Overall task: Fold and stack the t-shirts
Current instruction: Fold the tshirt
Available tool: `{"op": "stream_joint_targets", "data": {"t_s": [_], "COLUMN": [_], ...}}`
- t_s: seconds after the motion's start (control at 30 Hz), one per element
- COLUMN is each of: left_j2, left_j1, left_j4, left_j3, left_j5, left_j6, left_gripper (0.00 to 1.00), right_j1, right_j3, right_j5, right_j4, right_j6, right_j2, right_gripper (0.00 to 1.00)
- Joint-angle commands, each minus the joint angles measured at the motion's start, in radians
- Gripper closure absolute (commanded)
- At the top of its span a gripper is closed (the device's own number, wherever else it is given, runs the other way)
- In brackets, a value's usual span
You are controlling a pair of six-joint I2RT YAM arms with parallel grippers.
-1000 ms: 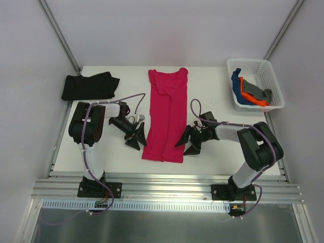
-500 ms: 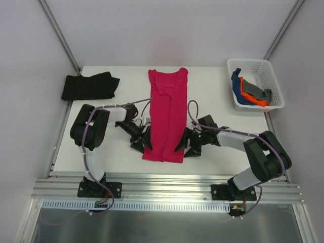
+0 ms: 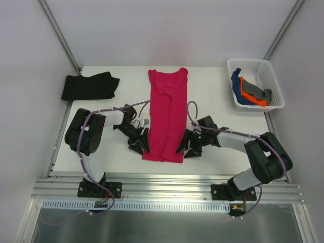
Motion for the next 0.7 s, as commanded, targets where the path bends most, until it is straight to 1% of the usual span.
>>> {"op": "stream_joint_targets", "data": {"t_s": [0.0,0.03,0.2,0.3,0.4,0.43,0.47,0.5,0.53,0.57,0.67], "left_j2": [0.001,0.005,0.025,0.033,0.038,0.039,0.042,0.044,0.045,0.047,0.054], "left_j1": [0.003,0.003,0.003,0.003,0.001,0.001,0.001,0.000,-0.002,-0.003,-0.012], "left_j4": [0.048,0.048,0.048,0.048,0.048,0.048,0.048,0.048,0.050,0.048,0.048], "left_j3": [-0.042,-0.042,-0.045,-0.051,-0.050,-0.051,-0.050,-0.050,-0.050,-0.047,-0.039], "left_j5": [-0.167,-0.166,-0.149,-0.146,-0.143,-0.140,-0.141,-0.135,-0.135,-0.138,-0.137], "left_j6": [0.020,0.020,0.020,0.020,0.020,0.020,0.017,0.014,0.014,0.013,0.011], "left_gripper": [0.47,0.48,0.50,0.54,0.63,0.66,0.74,0.78,0.82,0.88,0.94], "right_j1": [0.029,0.033,0.041,0.050,0.052,0.053,0.052,0.052,0.053,0.052,0.053], "right_j3": [-0.063,-0.064,-0.070,-0.078,-0.089,-0.087,-0.086,-0.082,-0.082,-0.081,-0.078], "right_j5": [0.199,0.200,0.174,0.163,0.160,0.159,0.154,0.150,0.148,0.148,0.148], "right_j4": [-0.110,-0.109,-0.095,-0.086,-0.078,-0.074,-0.072,-0.071,-0.069,-0.068,-0.072], "right_j6": [-0.081,-0.081,-0.082,-0.084,-0.081,-0.081,-0.082,-0.085,-0.087,-0.090,-0.096], "right_j2": [0.071,0.077,0.093,0.091,0.086,0.088,0.091,0.093,0.094,0.093,0.089], "right_gripper": [0.34,0.36,0.43,0.47,0.56,0.62,0.65,0.67,0.73,0.74,0.80]}}
